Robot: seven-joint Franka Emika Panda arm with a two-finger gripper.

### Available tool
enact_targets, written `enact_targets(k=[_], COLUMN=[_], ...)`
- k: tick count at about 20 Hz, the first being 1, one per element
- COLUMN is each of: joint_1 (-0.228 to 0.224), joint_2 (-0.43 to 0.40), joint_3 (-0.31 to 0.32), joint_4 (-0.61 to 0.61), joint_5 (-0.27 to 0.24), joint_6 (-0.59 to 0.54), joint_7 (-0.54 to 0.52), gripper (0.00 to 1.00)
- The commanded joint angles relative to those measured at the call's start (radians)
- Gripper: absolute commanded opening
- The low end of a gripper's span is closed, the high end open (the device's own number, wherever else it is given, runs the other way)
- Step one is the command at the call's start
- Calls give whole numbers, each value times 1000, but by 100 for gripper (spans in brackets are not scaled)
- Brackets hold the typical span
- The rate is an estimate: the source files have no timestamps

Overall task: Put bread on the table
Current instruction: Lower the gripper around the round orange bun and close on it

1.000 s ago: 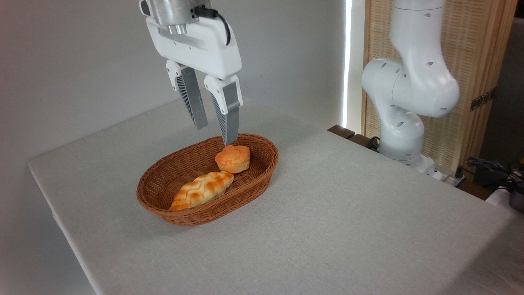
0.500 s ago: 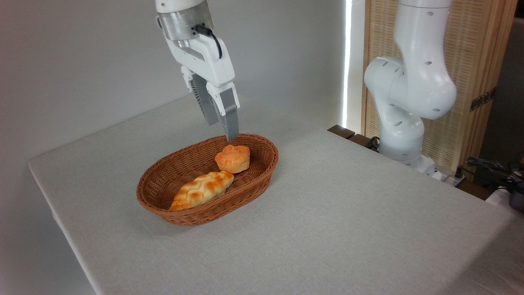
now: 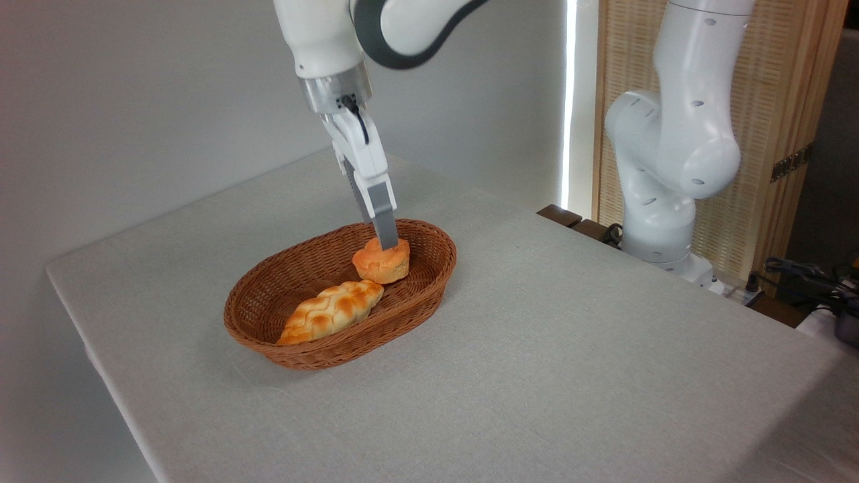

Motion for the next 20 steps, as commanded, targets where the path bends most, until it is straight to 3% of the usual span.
enact_targets(k=[1, 4, 12, 13, 14, 15, 20], joint_1=[-28, -34, -48, -48, -48, -48, -40], joint_2=[-34, -31, -24, -23, -23, -21, -21], joint_3=[12, 12, 12, 12, 12, 12, 12], joint_4=[-72, -100, -172, -175, -175, -175, -174], joint_5=[18, 67, 70, 70, 70, 69, 69], joint_6=[75, 98, 209, 217, 219, 219, 217], joint_7=[-4, -1, -1, -1, -1, 1, 1], gripper=[100, 100, 97, 79, 54, 40, 38])
